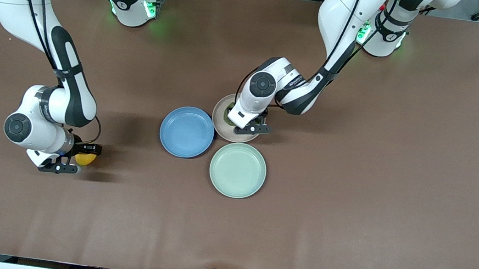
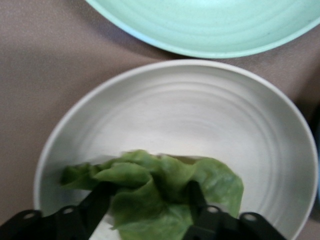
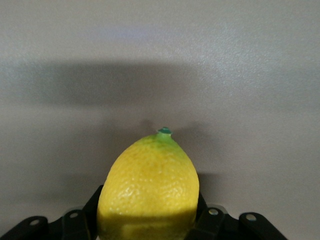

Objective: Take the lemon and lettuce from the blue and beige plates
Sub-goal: 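Carry the lemon away from the blue plate with the right gripper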

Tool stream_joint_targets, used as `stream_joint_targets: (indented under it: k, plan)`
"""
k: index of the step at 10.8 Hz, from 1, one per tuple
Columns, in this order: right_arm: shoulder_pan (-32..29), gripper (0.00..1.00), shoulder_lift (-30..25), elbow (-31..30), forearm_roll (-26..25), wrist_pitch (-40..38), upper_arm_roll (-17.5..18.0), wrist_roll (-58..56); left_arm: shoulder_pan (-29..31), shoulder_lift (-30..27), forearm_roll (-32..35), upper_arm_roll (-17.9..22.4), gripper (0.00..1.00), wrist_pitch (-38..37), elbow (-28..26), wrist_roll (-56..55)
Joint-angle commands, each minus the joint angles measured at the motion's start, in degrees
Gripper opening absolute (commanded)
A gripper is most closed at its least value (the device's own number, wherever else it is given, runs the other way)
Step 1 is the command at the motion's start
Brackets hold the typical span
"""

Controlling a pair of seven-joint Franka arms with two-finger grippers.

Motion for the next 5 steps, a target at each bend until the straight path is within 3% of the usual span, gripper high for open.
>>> stream_joint_targets:
  k: [1,3,5]
  plan:
    - [-1.34,1.0,-0.78,1.12,1.25,-0.48,0.69,-0.85,-0.04,0.04,1.05,0.06,0.49,0.4,0.49,-2.1]
    - [-0.21,1.0,-4.8,3.66,1.25,-3.89,0.86,-1.12,0.22,-0.39,1.05,0.06,0.47,0.31,0.49,-2.01]
    - [0.06,1.0,-7.19,10.23,0.82,-13.79,0.69,-1.12,0.49,-1.27,1.05,0.06,0.47,-0.65,0.41,-2.01]
